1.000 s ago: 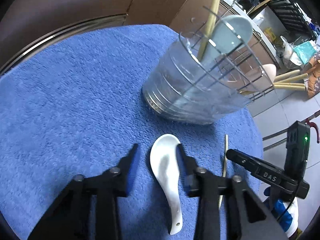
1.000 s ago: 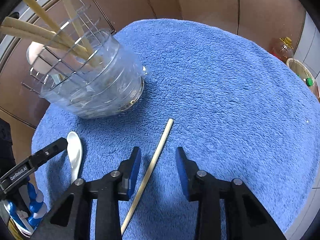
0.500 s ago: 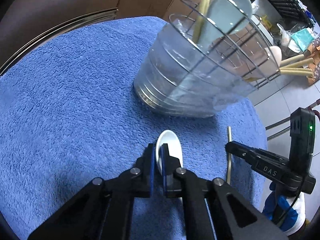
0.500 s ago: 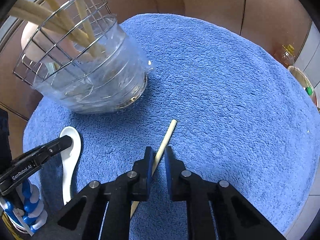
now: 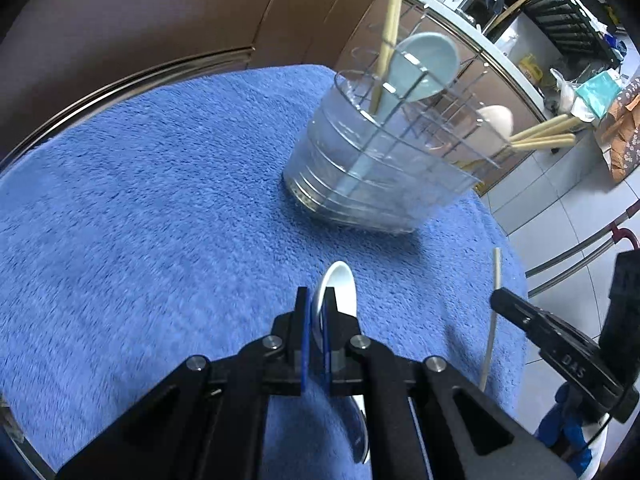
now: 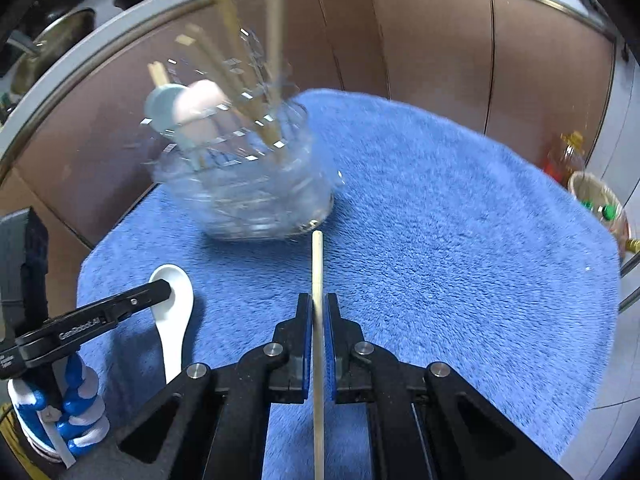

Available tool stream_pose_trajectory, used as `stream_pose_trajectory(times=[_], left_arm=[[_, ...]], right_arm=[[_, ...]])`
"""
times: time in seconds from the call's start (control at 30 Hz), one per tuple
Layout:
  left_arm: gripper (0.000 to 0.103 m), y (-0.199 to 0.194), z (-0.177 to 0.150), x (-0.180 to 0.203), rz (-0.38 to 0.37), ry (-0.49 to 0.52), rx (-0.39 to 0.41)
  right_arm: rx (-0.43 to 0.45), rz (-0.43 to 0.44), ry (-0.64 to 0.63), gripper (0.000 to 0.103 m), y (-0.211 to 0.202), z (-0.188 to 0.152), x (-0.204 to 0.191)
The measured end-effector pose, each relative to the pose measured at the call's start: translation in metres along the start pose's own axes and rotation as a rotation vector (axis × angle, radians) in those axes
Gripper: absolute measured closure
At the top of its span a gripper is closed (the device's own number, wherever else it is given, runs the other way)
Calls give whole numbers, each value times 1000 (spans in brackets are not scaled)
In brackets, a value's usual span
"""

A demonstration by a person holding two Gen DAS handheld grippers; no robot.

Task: Organize utensils
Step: 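Grasp the white spoon with the left tool while the right tool grasps the chopstick, then lift the spoon and chopstick and carry both above the clear holder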

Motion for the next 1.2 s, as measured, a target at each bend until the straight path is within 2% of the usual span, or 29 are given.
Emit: stream_pose_trajectory(times=[0.27, 0.53, 0.93, 1.2], left_arm=[[99, -37, -12, 6, 13, 6, 51], [99, -74, -20, 12, 19, 30, 91], [99, -107, -33, 21, 35, 47, 146], [99, -128, -25, 36, 59, 85, 220]], right_arm=[[106, 0, -55, 97, -52, -17, -14], [197, -3, -106, 97, -85, -21, -30], [296, 4, -138, 97, -126, -29, -43], [352, 36, -148, 97, -144, -21, -50]])
Point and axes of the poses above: each gripper's, at about its wrist camera, not at the fingertips, and y roughly the way its jaws point, x to its right, z to its top, the point moved 5 cm from there along y, roughly the way its jaws point, and after that the axes turned 4 degrees about -z, right-handed, at the moved point
